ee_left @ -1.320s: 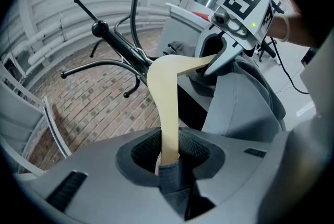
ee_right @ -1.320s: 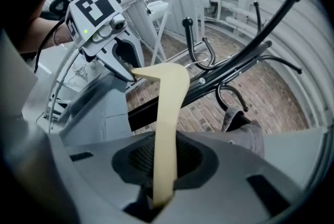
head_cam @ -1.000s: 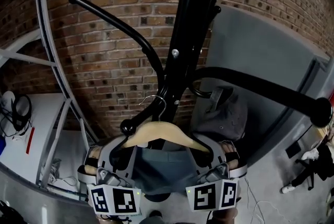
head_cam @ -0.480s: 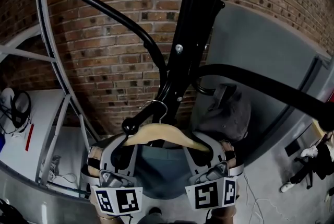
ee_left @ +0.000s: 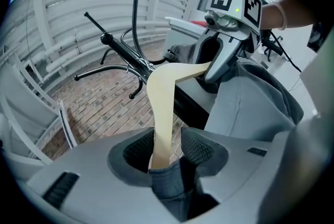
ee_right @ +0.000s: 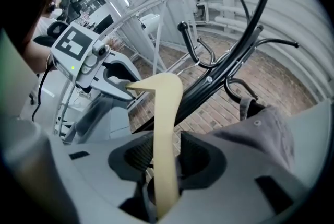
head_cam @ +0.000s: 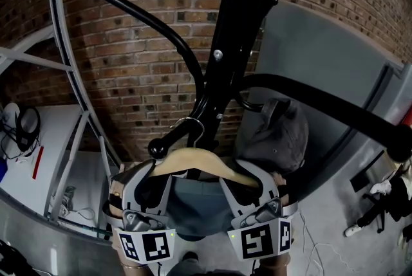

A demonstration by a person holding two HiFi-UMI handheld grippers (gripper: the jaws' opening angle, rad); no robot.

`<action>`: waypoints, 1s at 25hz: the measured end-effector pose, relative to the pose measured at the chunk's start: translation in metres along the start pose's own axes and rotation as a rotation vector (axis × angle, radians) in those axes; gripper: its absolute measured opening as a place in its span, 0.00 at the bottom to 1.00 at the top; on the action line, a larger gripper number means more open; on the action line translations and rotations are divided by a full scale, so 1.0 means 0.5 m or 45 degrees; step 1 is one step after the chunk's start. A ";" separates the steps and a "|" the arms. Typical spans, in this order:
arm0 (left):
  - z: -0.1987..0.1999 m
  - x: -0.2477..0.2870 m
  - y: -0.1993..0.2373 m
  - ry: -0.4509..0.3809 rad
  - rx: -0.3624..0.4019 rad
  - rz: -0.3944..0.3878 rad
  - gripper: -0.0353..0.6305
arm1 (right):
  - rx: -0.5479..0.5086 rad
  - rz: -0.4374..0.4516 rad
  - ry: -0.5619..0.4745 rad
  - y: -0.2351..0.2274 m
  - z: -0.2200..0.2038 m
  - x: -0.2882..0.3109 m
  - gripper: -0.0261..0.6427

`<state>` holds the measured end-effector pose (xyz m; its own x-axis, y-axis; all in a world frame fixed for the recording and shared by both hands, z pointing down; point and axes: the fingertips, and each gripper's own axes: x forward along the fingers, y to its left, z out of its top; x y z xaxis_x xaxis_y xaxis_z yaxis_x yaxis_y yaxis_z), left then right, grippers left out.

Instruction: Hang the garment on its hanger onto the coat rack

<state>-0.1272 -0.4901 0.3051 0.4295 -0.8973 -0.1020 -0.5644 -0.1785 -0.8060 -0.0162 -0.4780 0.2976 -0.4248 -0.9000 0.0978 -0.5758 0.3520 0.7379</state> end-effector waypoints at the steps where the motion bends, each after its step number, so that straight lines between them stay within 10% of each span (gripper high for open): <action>1: 0.000 -0.003 0.001 0.004 0.000 0.006 0.28 | 0.001 0.002 -0.013 0.001 0.004 -0.004 0.24; 25: 0.049 -0.146 -0.041 0.096 0.033 0.104 0.36 | 0.013 0.029 -0.059 0.046 0.008 -0.173 0.23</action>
<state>-0.1297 -0.4109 0.3145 0.3283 -0.9364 -0.1245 -0.5766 -0.0942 -0.8116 0.0047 -0.3911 0.3034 -0.4697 -0.8789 0.0829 -0.5725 0.3748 0.7293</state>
